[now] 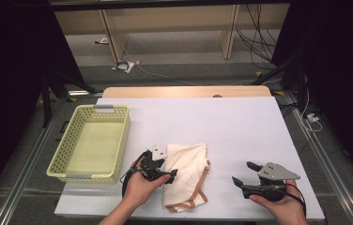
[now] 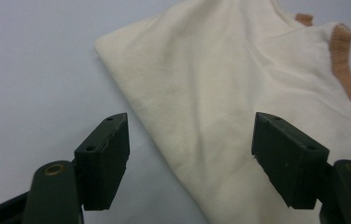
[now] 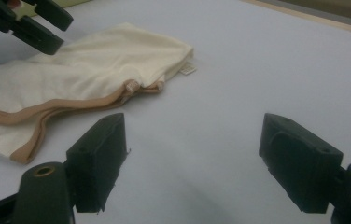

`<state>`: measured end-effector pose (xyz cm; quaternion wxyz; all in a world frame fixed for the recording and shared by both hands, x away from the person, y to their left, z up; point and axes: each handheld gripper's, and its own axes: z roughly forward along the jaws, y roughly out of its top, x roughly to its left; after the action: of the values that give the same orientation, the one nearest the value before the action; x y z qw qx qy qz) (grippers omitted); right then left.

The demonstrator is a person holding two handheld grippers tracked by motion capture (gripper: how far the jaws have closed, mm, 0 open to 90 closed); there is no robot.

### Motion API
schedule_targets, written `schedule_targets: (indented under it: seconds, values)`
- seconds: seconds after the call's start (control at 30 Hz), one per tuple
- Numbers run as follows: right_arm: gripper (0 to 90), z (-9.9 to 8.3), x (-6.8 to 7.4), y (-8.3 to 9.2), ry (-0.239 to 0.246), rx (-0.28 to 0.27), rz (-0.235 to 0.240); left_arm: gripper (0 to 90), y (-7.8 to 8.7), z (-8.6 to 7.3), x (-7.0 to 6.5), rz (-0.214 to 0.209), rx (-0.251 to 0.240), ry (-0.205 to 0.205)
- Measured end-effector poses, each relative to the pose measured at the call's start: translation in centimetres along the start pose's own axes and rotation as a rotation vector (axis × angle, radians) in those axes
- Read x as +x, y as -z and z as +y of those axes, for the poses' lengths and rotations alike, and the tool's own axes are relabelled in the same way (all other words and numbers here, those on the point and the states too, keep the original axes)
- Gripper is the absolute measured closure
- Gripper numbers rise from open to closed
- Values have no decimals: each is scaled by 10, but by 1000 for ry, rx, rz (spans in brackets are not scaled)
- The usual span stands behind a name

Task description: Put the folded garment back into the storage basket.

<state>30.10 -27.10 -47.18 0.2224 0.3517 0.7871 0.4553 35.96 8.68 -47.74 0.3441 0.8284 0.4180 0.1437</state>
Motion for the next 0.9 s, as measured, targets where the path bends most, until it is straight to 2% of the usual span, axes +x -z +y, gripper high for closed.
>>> schedule_targets:
  seconds: [0.03, 0.07, 0.1, 0.33, 0.53, 0.57, 0.6, 0.67, 0.77, 0.87, 0.9]
  values:
    - [238, 0, 0, 0, 1, 0, 0, 279, -9, 1, 1, 5, 26, 16]
    - [238, 0, 0, 0, 1, 0, 0, 279, -9, 1, 1, 5, 26, 16]
    - [239, 0, -1, 0, 0, 7, 1, 278, -16, 1, 1, 8, 48, 28]
    - [240, 0, 0, -1, 5, 5, 7, 264, -19, 1, -2, 13, 39, 20]
    - [240, 0, 1, -2, 7, 10, 11, 329, -20, 4, -8, 25, 46, 29]
    - [241, 0, 1, -2, 10, 9, 11, 399, -20, 5, -11, 27, 47, 40]
    - [241, 0, 1, -2, 10, 9, 11, 435, -20, 5, -11, 27, 47, 40]
    - [241, 1, 2, -1, 12, 17, 7, 497, -20, 6, -15, 35, 43, 68]
    - [241, 0, 2, -2, 10, 8, 10, 610, -20, 7, -18, 30, 43, 74]
    - [242, 1, 3, -2, 8, 7, 9, 690, -20, 7, -21, 36, 43, 80]
    - [242, 1, 3, -2, 13, 8, 10, 706, -21, 7, -22, 33, 41, 96]
